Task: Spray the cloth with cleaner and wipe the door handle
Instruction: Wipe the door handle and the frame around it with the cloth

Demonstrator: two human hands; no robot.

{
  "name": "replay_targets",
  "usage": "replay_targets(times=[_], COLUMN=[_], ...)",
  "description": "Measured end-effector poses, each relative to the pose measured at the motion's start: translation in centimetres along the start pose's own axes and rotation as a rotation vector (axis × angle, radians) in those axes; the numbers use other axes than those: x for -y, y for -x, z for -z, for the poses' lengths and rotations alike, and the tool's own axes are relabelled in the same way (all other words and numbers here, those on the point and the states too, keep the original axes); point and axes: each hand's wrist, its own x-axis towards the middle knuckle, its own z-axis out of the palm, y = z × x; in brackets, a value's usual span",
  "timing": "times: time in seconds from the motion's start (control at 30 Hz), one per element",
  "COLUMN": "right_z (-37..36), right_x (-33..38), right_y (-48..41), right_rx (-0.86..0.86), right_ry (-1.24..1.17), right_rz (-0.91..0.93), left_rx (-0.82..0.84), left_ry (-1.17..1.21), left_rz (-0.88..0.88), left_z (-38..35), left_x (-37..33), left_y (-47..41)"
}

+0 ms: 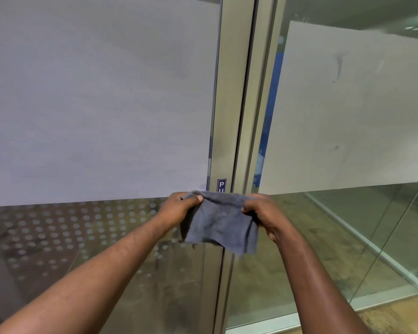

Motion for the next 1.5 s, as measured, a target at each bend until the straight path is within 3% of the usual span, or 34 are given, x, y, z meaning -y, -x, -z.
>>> replay_targets(times=[0.13,0.3,0.43,0.5,0.63,0.8,0.9,1.0,1.1,1.3,1.5], right_z=[1.5,0.6,-1.6,-2.5,-2.4,-1.8,-2.6,-3.8,-5.0,-4.4,-2.3], right_x=[0.6,0.0,0.6,0.8,0.3,-2.1,-3.7,-4.6,-3.6,-1.4,-1.3], right_y=[-0.4,0.4,1.4,1.5,0.9,1.1,1.9,2.3,2.8,2.5,3.5], right_rx=[-0.213,-0.435,-0.342,-0.239,-0.097,-0.258,-0.1,0.091,0.159,-0.148,-0.318], right_ry=[0.012,0.254,0.276,0.259,0.13,-0.229,-0.545,-0.794,-0.956,-1.026,-0.866], right_rz=[0.116,0.292,0.553,0.586,0.425,0.102,-0.128,-0.22,-0.164,0.043,0.141], left_rx=[0.031,0.043,0.096,0.12,0.164,0.218,0.137,0.111,0.095,0.235,0.339], left_ry=[0.144,0.265,0.305,0.256,0.287,0.599,0.754,0.891,0.969,1.072,0.92], left_rz=[-0.02,-0.011,-0.016,0.005,0.021,0.168,0.193,0.205,0.21,0.254,0.253], left_z=[0.4,-0.8,-1.2,-1.3,-0.5,0.7,0.1,-1.0,-2.3,-3.0,-2.1], left_x=[-1.3,-3.4,-4.8,-5.6,-7.0,-8.1,-8.0,-7.6,-6.9,-5.5,-4.1], left_y=[-0.1,-0.6,-1.0,-1.1,-1.4,-1.5,-1.7,-1.9,-1.9,-1.2,-0.9])
